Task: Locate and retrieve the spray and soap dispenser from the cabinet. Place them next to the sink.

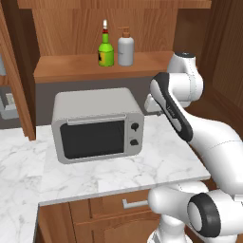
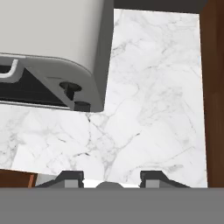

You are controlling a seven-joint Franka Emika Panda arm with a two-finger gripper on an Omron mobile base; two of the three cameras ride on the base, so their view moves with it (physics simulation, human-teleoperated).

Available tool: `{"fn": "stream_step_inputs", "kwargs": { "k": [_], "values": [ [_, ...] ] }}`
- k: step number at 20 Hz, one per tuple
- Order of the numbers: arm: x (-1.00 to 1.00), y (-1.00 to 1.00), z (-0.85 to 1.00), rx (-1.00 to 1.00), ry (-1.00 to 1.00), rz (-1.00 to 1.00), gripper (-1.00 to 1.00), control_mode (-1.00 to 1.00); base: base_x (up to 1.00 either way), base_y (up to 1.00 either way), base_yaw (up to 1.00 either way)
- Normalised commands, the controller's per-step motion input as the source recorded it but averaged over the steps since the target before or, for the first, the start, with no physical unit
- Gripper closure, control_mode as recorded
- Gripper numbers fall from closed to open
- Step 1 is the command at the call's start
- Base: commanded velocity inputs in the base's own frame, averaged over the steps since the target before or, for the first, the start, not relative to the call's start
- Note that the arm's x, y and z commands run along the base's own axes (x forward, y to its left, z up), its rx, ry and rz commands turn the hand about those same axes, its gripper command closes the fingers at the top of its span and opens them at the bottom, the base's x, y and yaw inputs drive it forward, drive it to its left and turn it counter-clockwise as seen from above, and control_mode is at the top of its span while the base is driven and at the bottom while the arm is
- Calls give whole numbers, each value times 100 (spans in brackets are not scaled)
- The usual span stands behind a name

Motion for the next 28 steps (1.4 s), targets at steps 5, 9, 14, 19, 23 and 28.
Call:
{"fn": "stream_step_inputs", "kwargs": {
  "k": [5,9,14,19,23,28],
  "values": [
    [-1,0,0,0,0,0,-100,-100,0,0,0],
    [-10,7,0,0,-2,0,-100,-100,0,0,0],
    [-2,36,7,-1,-7,-1,-100,-100,0,0,0],
    [0,45,18,-3,-11,-1,-100,-100,0,0,0],
    [0,25,35,-4,-9,-1,-100,-100,0,0,0],
    [-2,12,38,-3,-12,0,-100,-100,0,0,0]
  ]
}}
